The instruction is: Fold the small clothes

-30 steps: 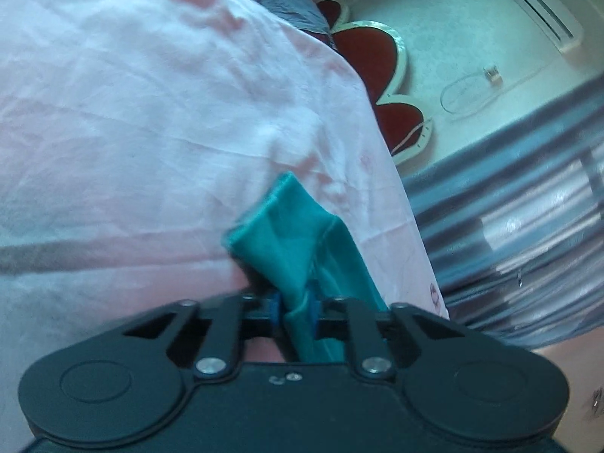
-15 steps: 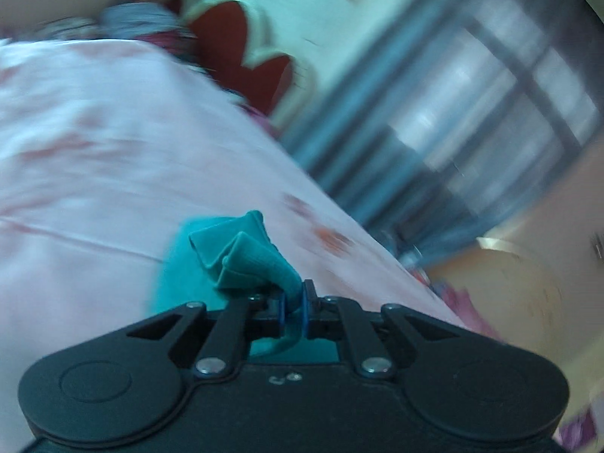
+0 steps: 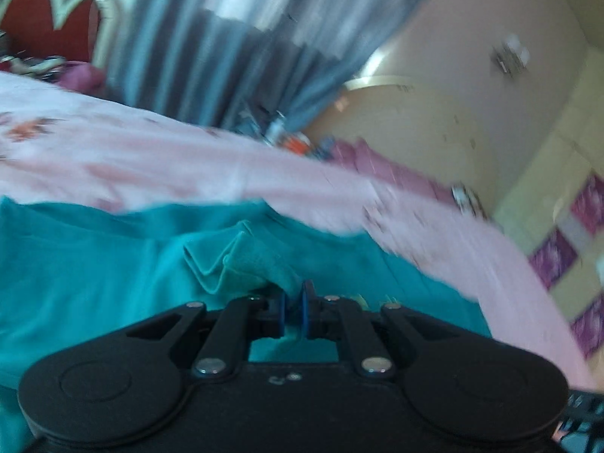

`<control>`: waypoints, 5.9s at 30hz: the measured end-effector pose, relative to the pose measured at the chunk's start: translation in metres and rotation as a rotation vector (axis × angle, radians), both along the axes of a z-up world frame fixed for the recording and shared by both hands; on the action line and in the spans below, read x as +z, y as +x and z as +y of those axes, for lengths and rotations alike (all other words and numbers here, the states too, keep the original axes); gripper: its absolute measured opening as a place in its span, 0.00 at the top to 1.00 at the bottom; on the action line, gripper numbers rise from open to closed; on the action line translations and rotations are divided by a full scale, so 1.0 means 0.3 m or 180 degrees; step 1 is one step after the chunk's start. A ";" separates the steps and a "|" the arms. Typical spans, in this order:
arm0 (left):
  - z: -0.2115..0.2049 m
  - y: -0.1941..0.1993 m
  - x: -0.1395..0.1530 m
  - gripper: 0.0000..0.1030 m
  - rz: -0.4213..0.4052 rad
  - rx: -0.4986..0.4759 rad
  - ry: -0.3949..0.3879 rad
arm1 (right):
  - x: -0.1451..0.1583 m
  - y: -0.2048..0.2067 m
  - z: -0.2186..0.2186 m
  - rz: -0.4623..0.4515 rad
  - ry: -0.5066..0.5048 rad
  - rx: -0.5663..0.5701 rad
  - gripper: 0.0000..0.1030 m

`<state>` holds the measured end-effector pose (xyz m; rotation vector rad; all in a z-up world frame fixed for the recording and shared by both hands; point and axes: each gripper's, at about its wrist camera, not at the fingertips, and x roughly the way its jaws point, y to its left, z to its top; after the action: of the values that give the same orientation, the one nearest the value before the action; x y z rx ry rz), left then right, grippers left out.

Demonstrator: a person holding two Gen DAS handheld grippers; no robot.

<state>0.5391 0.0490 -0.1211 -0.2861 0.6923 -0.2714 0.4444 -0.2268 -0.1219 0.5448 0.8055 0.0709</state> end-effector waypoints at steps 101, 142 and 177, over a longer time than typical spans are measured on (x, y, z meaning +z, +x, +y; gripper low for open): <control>0.615 0.265 -0.159 0.44 0.0229 -0.0418 0.0911 | -0.136 0.264 0.120 0.0197 -0.0787 0.0060 0.76; 0.319 -0.102 -0.157 0.16 0.0325 -0.0116 0.1283 | -0.133 0.092 0.358 -0.0167 -0.1465 0.0841 0.56; 0.215 -0.304 -0.057 0.16 0.0353 0.0367 0.1790 | -0.054 0.018 0.120 -0.0335 -0.0787 0.1193 0.49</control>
<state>0.4477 0.1136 -0.1382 0.1975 0.8287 0.0554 0.4498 -0.1907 -0.1382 0.1506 0.7918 0.3376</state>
